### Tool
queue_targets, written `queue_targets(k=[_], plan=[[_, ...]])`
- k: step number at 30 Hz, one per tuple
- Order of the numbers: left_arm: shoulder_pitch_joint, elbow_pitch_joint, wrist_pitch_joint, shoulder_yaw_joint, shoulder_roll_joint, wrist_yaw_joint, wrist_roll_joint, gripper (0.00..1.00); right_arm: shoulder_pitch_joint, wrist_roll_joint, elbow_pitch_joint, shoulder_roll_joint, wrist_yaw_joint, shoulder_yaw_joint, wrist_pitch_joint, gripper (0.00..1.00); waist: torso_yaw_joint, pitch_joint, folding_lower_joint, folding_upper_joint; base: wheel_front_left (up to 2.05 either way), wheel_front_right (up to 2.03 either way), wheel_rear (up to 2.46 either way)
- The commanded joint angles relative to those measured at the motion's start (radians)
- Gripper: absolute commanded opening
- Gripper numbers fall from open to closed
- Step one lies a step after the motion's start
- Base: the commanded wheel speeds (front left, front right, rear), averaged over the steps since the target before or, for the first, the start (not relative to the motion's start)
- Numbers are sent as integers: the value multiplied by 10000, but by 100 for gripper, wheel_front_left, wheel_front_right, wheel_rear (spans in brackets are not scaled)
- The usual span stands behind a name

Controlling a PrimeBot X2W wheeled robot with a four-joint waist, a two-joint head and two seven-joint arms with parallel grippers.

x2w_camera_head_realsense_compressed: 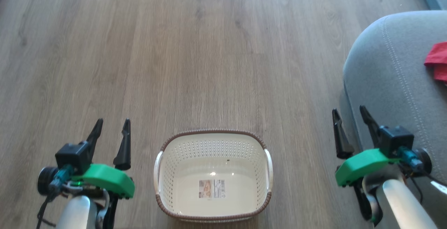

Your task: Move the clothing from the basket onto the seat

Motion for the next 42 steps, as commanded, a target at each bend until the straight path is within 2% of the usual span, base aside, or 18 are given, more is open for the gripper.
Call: queue_targets(k=[1, 16, 34, 35, 38, 42], plan=[[-169, -287, -49, 578, -4, 49, 178, 100, -15, 95, -251, 28, 69, 275, -49, 100, -60, -171, 1, -1, 0, 0, 0], [749, -378, -49, 1642, -617, 47, 968, 100, 763, -19, -216, 335, 69, 677, -49, 100, -270, -623, 1, -1, 0, 0, 0], [815, -270, -49, 2069, -783, 41, 1095, 100, 804, -157, -94, 433, 69, 324, -49, 100, -388, -596, 1, -1, 0, 0, 0], [1182, 54, 4, 1746, -821, 6, 1024, 0, 1039, -67, 194, 386, 0, 198, 0, 0, -390, -598, 1, -1, 0, 0, 0], [1352, 537, 16, 1736, -849, -2, 1001, 0, 1163, -48, 642, 392, 0, 293, 7, 0, -391, -597, 1, -1, 0, 0, 0], [1246, 569, 199, 1826, -848, -4, 562, 0, 1160, 393, 590, 406, 2, 215, 107, 0, -382, -592, 1, -1, 0, 0, 0]])
